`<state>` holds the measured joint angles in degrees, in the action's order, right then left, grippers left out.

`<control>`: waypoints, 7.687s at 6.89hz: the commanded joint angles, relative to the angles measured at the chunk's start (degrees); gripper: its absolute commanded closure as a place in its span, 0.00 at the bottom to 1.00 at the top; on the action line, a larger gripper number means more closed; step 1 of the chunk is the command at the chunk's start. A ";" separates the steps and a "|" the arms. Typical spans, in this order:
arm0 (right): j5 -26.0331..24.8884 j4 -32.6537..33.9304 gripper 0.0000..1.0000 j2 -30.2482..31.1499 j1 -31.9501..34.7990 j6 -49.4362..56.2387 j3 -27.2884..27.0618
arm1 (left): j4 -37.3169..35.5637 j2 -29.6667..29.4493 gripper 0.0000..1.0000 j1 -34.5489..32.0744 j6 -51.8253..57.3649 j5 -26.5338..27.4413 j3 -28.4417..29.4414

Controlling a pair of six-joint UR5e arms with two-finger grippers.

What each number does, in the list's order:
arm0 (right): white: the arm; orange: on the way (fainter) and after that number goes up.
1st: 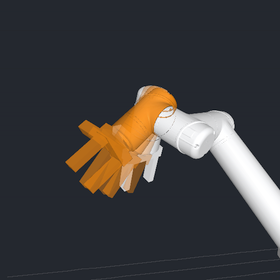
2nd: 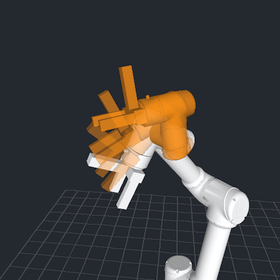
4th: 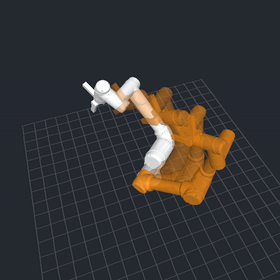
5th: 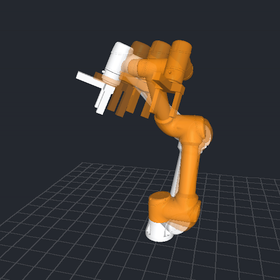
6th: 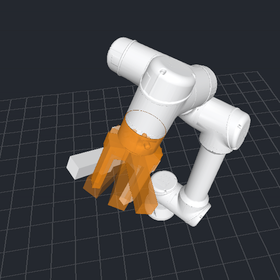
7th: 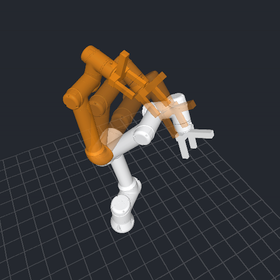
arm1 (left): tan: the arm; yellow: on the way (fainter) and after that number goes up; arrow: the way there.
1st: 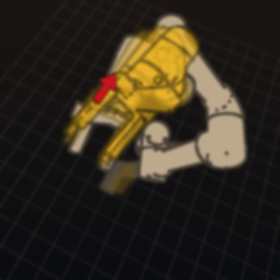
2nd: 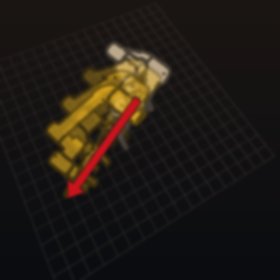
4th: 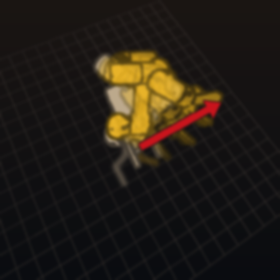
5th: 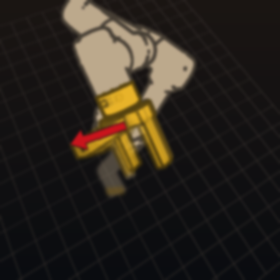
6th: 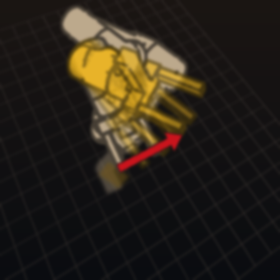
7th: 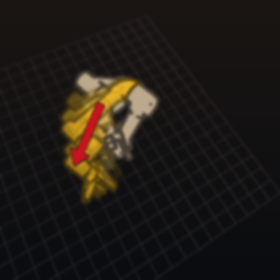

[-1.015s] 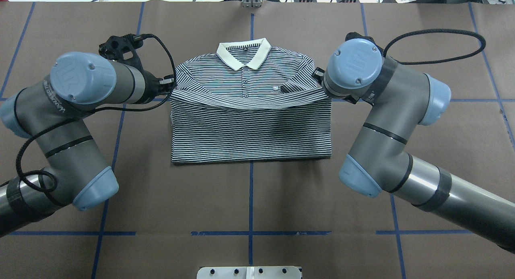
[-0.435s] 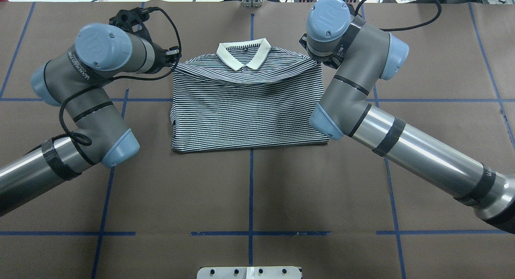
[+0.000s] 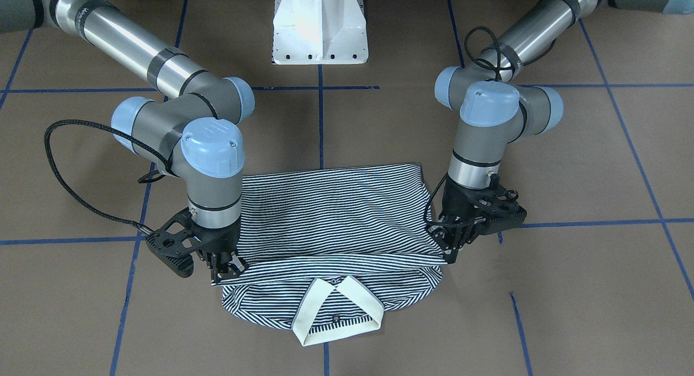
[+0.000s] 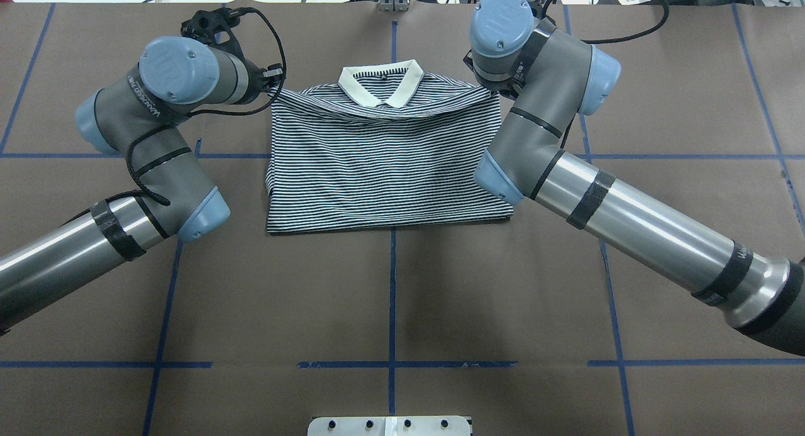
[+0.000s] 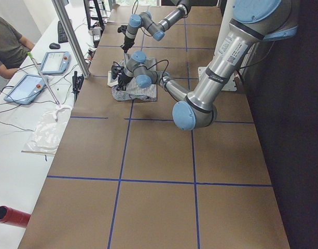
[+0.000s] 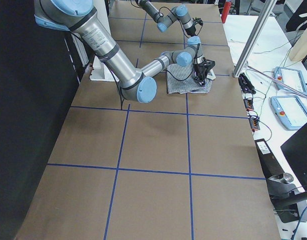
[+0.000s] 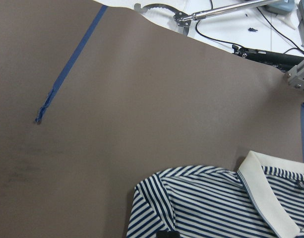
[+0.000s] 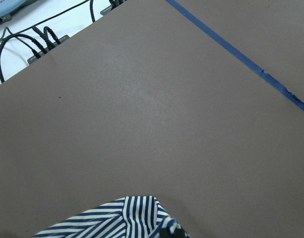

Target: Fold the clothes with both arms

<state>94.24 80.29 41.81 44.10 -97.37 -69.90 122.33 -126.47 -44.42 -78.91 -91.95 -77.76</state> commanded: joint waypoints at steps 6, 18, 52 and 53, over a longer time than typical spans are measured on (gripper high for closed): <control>0.07 -4.97 0.47 -0.23 -0.42 -0.36 3.03 | 8.69 2.78 0.53 0.03 3.24 0.28 4.02; 5.34 -4.79 0.30 22.88 -11.41 -10.65 -24.76 | 11.53 3.42 0.39 0.21 3.06 0.19 2.09; 6.13 2.24 0.00 42.83 -21.34 -19.96 -55.17 | -17.80 15.29 1.00 23.78 -13.14 0.01 -29.79; 6.22 2.24 0.00 42.57 -21.16 -19.96 -55.26 | -18.09 15.29 1.00 21.41 -8.06 0.01 -30.60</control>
<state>100.40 82.53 84.56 22.80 -117.33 -125.08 105.75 -111.22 -20.81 -91.89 -91.98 -106.90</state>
